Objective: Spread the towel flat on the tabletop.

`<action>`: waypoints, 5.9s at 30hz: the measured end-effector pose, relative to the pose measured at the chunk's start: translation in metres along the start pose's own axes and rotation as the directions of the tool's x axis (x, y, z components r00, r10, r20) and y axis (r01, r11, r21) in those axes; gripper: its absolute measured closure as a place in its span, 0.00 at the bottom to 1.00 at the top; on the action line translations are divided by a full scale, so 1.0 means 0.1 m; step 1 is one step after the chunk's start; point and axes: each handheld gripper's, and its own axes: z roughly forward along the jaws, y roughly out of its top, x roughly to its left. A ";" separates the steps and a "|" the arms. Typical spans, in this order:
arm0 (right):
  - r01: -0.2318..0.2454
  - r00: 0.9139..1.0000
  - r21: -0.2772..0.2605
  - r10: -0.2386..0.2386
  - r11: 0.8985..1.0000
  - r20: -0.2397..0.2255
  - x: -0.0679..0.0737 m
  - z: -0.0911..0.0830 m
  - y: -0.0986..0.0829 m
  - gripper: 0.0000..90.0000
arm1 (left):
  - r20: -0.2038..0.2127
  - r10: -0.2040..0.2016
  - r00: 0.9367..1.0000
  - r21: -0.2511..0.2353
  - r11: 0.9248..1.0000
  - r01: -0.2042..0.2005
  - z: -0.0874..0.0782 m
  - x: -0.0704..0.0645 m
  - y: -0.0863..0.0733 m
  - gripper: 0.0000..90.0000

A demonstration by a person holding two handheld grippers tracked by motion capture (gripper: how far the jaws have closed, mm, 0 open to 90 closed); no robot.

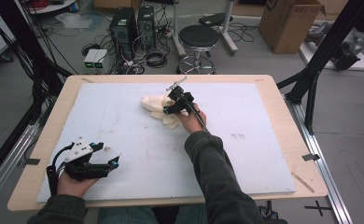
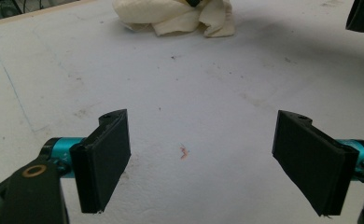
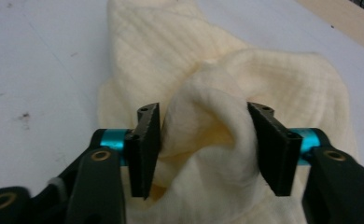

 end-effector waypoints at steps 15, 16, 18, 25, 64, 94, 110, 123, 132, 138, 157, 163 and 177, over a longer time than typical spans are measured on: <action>-0.042 0.998 0.008 0.042 0.999 -0.049 -0.03 0.00 -0.04 0.90 | -0.002 0.004 1.000 0.000 1.000 -0.004 0.01 0.01 0.00 0.22; -0.035 0.998 -0.004 0.035 0.999 -0.052 -0.04 -0.01 -0.04 0.90 | -0.003 0.005 1.000 0.002 1.000 -0.005 0.00 0.01 0.00 0.22; -0.048 0.997 -0.029 0.046 0.998 -0.065 -0.05 -0.06 -0.04 0.91 | -0.005 0.007 1.000 0.001 1.000 -0.007 0.00 0.01 0.00 0.22; -0.060 0.994 -0.095 0.050 0.994 -0.102 -0.06 -0.23 -0.06 0.91 | -0.004 0.009 1.000 0.002 1.000 -0.009 0.00 0.00 0.00 0.22; -0.144 0.967 -0.240 0.085 0.960 -0.239 0.22 -1.04 -0.53 0.91 | 0.008 0.019 1.000 0.003 1.000 -0.019 0.04 -0.06 0.01 0.22; -0.168 0.946 -0.237 0.088 0.957 -0.313 0.64 -1.40 -0.80 0.90 | 0.017 0.032 0.999 0.001 0.999 -0.032 0.05 -0.10 0.03 0.22; -0.137 0.960 -0.115 0.103 0.984 -0.260 0.69 -1.24 -1.14 0.85 | 0.015 0.030 0.999 0.002 1.000 -0.030 0.06 -0.09 0.03 0.22; -0.110 0.958 -0.044 0.094 0.993 -0.271 0.83 -1.16 -1.39 0.81 | 0.012 0.028 1.000 0.005 1.000 -0.028 0.07 -0.09 0.03 0.22; -0.120 0.950 -0.057 0.098 0.991 -0.295 0.89 -1.23 -1.43 0.65 | 0.019 0.025 1.000 0.005 1.000 -0.025 0.10 -0.09 0.05 0.22; -0.123 0.949 -0.111 0.084 0.986 -0.303 0.86 -1.31 -1.42 0.48 | 0.039 0.022 0.999 0.005 1.000 -0.022 0.16 -0.11 0.11 0.23; -0.084 0.970 -0.228 0.027 0.970 -0.243 0.60 -1.68 -1.54 0.29 | 0.077 -0.008 0.997 0.038 0.999 0.005 0.69 -0.18 0.41 0.44; -0.083 0.975 -0.244 0.028 0.966 -0.223 0.53 -1.73 -1.61 0.25 | 0.109 -0.026 0.994 0.036 0.999 0.022 0.90 -0.21 0.55 0.50; -0.069 0.982 -0.259 0.020 0.963 -0.186 0.43 -1.79 -1.74 0.25 | 0.106 -0.106 0.989 0.128 0.988 0.092 1.37 -0.13 0.62 0.58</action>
